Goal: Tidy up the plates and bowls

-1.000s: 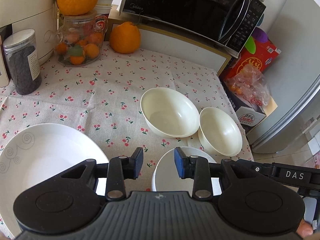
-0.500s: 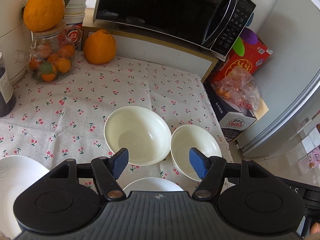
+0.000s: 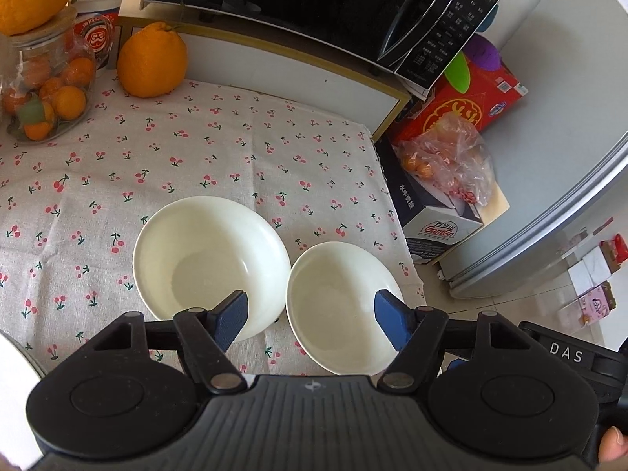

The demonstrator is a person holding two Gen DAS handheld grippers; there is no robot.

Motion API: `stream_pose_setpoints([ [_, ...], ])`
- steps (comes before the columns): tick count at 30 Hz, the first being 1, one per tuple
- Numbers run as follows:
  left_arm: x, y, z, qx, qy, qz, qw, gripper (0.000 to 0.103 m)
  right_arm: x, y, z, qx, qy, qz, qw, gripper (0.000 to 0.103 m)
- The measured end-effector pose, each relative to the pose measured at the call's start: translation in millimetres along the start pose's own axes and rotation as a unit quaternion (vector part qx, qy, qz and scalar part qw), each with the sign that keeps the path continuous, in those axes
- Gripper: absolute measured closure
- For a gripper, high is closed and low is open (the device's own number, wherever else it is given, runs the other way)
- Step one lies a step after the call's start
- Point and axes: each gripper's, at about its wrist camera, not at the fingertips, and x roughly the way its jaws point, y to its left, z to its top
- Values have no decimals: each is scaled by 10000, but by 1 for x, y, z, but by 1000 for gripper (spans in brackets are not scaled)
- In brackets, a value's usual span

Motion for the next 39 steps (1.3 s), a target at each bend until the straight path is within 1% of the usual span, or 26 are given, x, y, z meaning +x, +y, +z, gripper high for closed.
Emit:
stream_pose_setpoints([
  [3, 4, 0, 1, -68, 23, -38, 10000, 47, 4, -2, 0, 84, 43, -1, 10000, 36],
  [4, 5, -1, 0, -91, 30, -53, 9999, 52, 3, -3, 0, 119, 37, 29, 9999, 38],
  [5, 5, -1, 0, -128, 28, -87, 9999, 54, 3, -4, 0, 134, 6, 42, 9999, 39],
  [7, 6, -3, -2, -114, 37, -187, 9998, 56, 1, -3, 0, 93, -93, 4, 9999, 40],
  [9, 11, -6, -3, -45, 83, -166, 9998, 58, 2, -1, 0, 27, -131, -44, 9999, 40],
  [11, 15, -6, -4, -72, 121, -120, 9998, 61, 5, 1, -1, 0, -91, -38, 10000, 44],
  [13, 19, -4, -6, -150, 177, -106, 9997, 62, 8, 2, -2, -25, -47, -46, 10000, 49],
  [15, 22, -4, -8, -160, 208, -79, 9996, 63, 11, 4, -3, -61, -38, -91, 9999, 53],
  [20, 25, -5, -10, -65, 233, 54, 9997, 63, 17, 5, -4, -30, -10, -169, 9999, 53],
  [22, 27, -5, -10, -83, 268, 44, 9996, 63, 20, 6, -5, -28, 22, -210, 9998, 53],
  [23, 28, -5, -11, -69, 285, 52, 9996, 63, 22, 6, -5, -19, 47, -216, 9998, 55],
  [24, 28, -5, -11, -51, 295, 62, 9995, 63, 24, 6, -5, -4, 66, -218, 9997, 60],
  [25, 30, -6, -12, -33, 307, 72, 9995, 64, 25, 7, -6, 7, 80, -229, 9997, 62],
  [27, 33, -6, -12, -32, 339, 105, 9994, 65, 28, 8, -7, 1, 101, -269, 9996, 66],
  [30, 38, -3, -12, -78, 365, 140, 9992, 69, 32, 9, -8, -5, 111, -321, 9994, 69],
  [31, 39, -3, -12, -74, 367, 147, 9992, 71, 33, 9, -8, 1, 113, -326, 9994, 70],
  [32, 39, -3, -12, -54, 360, 155, 9992, 75, 35, 10, -9, 4, 119, -332, 9994, 72],
  [34, 40, -3, -12, -3, 335, 205, 9992, 80, 39, 10, -9, 5, 131, -364, 9993, 78],
  [35, 40, -2, -13, 5, 319, 232, 9992, 84, 41, 11, -9, 5, 134, -391, 9991, 80],
  [37, 42, -1, -13, -10, 313, 240, 9992, 88, 46, 13, -10, -7, 160, -427, 9990, 86],
  [39, 42, 0, -13, -29, 303, 244, 9992, 92, 49, 15, -12, -51, 161, -492, 9986, 87],
])
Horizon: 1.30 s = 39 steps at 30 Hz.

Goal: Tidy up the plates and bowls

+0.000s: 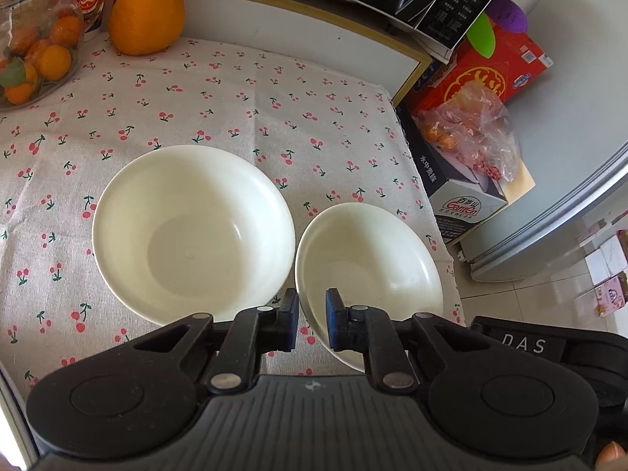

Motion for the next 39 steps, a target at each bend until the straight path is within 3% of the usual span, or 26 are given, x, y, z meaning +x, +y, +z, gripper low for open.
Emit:
stream_pose_setpoints([
  [12, -23, -9, 0, 144, -413, -145, 9989, 94, -25, 10, -1, -311, -587, 29, 9978, 91],
  [22, -47, -14, -7, 125, -645, -234, 9976, 94, -40, 14, -6, -542, -753, 270, 9953, 91],
  [39, -84, -1, -15, -7, -978, -230, 9949, 94, -62, 40, -31, -1379, -1171, 720, 9809, 90],
])
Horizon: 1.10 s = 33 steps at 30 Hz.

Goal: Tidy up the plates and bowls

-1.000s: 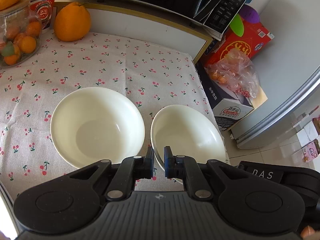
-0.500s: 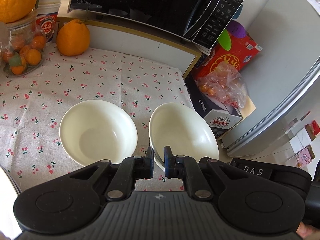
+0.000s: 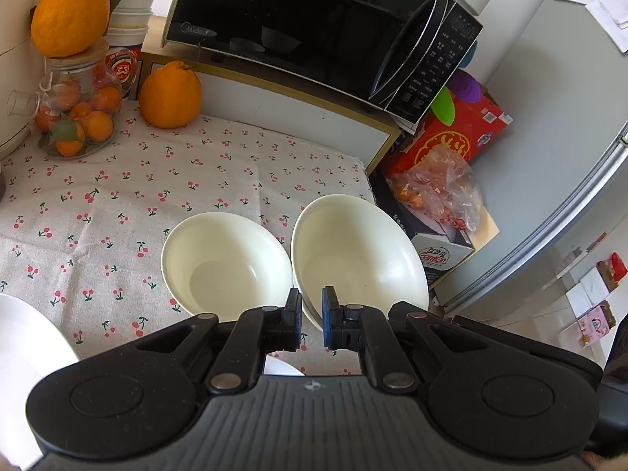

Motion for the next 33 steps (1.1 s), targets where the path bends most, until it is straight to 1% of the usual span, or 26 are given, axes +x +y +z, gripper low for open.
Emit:
stream_pose_setpoints([
  [8, -19, 8, -3, -39, -76, 8, 10000, 94, -14, 11, -7, -348, -84, 296, 9989, 90],
  [12, -28, 14, -7, -32, -132, 44, 9999, 93, -18, 20, -11, -559, -40, 443, 9974, 90],
  [20, -44, 34, -13, -254, -134, 57, 9996, 93, -23, 37, -23, -943, 142, 745, 9926, 90],
  [24, -49, 36, -18, -214, -143, 130, 9996, 92, -21, 44, -28, -1135, 289, 759, 9902, 90],
  [28, -49, 39, -27, -229, -49, 129, 9996, 91, -22, 45, -35, -1241, 411, 750, 9886, 90],
  [33, -53, 39, -37, -134, 33, 149, 9998, 91, -25, 40, -47, -1254, 573, 746, 9876, 89],
])
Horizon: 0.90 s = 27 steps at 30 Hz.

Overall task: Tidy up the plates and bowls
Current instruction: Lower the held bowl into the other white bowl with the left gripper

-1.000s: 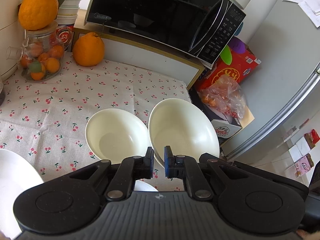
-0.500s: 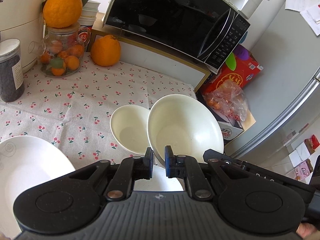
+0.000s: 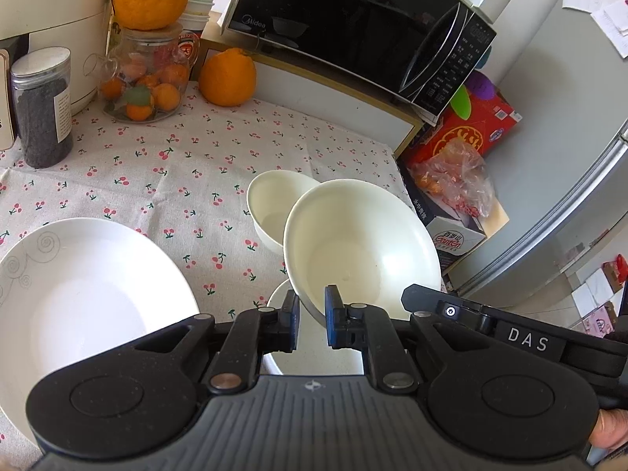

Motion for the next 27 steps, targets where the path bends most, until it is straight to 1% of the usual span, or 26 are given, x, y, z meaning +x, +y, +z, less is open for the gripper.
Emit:
stream_pose_setpoints([
  [10, 6, 0, -16, 227, 341, 192, 9990, 90, 6, -2, -20, 82, 343, -139, 9993, 88],
  [15, 8, 0, -22, 320, 431, 264, 9982, 88, 4, -3, -25, 110, 393, -130, 9991, 88],
  [27, 12, 2, -24, 302, 592, 314, 9973, 86, 5, -6, -26, 171, 516, -132, 9984, 87],
])
